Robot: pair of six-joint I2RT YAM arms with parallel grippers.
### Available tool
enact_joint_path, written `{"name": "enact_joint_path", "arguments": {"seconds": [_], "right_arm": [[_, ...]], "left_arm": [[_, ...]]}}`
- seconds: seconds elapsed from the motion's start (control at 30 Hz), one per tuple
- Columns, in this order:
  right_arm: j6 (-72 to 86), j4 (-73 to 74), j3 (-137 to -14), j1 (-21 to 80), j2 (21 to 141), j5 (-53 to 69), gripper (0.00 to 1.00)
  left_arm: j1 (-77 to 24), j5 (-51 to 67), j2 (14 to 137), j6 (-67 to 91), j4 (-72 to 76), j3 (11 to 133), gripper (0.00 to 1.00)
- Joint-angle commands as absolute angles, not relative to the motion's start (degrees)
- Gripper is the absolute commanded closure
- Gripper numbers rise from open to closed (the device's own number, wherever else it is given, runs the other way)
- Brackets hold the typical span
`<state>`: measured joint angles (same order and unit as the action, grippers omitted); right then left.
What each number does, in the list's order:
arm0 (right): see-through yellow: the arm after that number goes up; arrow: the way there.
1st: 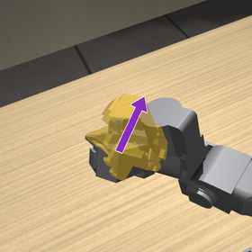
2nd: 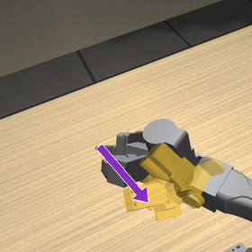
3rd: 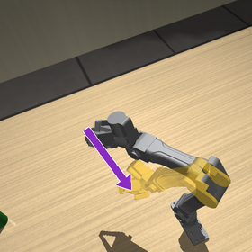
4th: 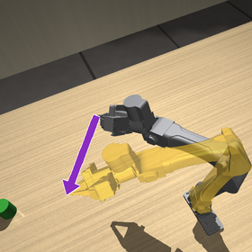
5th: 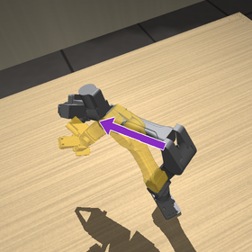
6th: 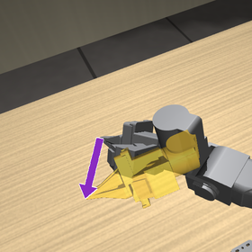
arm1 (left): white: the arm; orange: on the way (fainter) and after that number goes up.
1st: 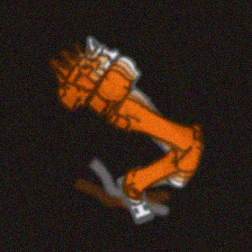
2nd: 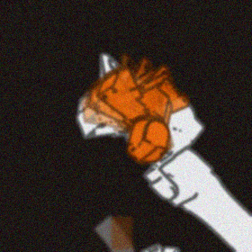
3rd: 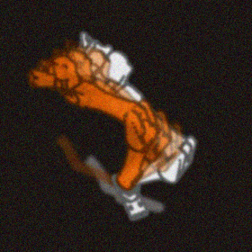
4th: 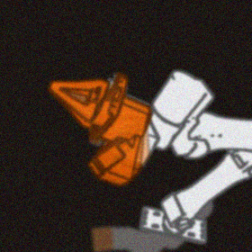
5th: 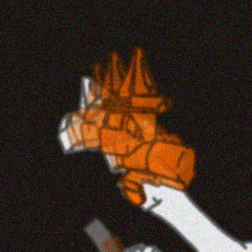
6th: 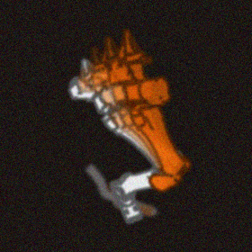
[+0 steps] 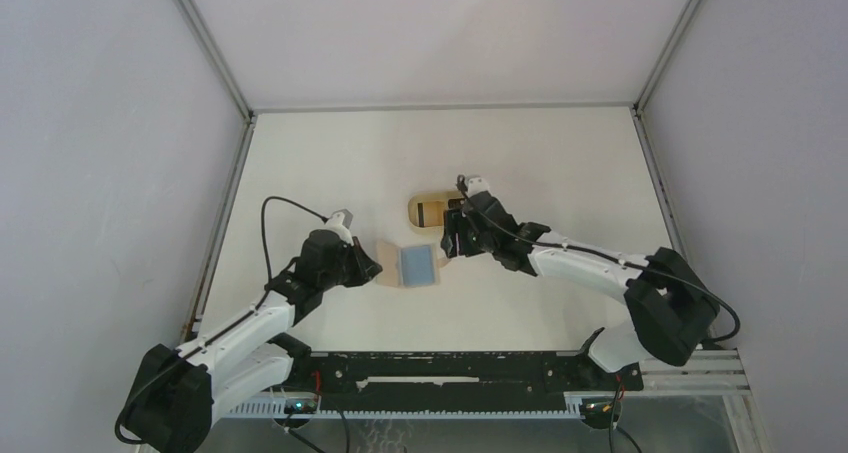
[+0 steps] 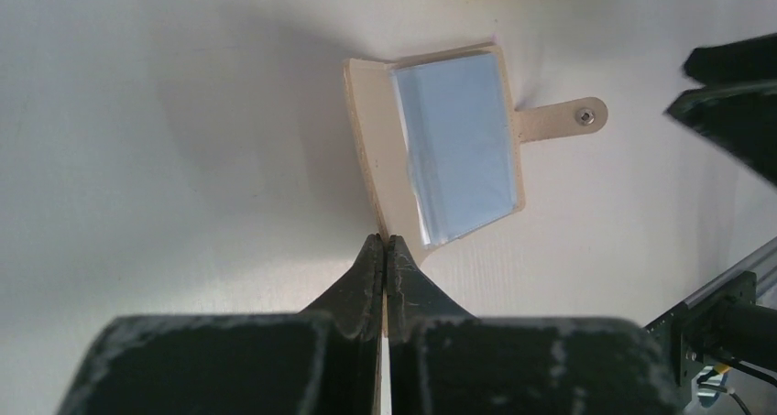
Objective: Take the credit cards out of the card holder
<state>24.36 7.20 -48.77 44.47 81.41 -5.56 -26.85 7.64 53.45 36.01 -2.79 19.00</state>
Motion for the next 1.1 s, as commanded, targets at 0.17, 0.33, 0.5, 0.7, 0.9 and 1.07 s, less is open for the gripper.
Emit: {"name": "enact_joint_path", "arguments": {"seconds": [0.17, 0.33, 0.5, 0.7, 0.9, 1.07], "right_arm": [[25.89, 9.46, -50.4, 47.24, 87.54, -7.36, 0.35], [26.39, 8.32, -50.78, 47.37, 89.26, -6.77, 0.46], [26.87, 7.38, -50.8, 47.2, 90.52, -6.14, 0.59], [27.48, 5.89, -50.8, 46.23, 90.53, -5.15, 0.68], [29.0, 3.47, -50.27, 44.07, 90.0, -1.31, 0.84], [30.02, 1.58, -49.5, 42.71, 89.65, 2.22, 0.89]], "left_arm": [[-26.63, 5.79, 53.03, 35.16, -3.61, 22.26, 1.0], [-26.63, 5.52, 52.75, 34.89, -3.52, 21.75, 1.0], [-26.64, 5.52, 52.63, 34.82, -3.49, 21.53, 1.0], [-26.63, 5.53, 52.78, 34.64, -3.6, 21.62, 1.0], [-26.64, 5.77, 53.52, 34.45, -3.52, 21.88, 1.0], [-26.63, 5.73, 53.52, 34.37, -3.51, 21.8, 1.0]]}}
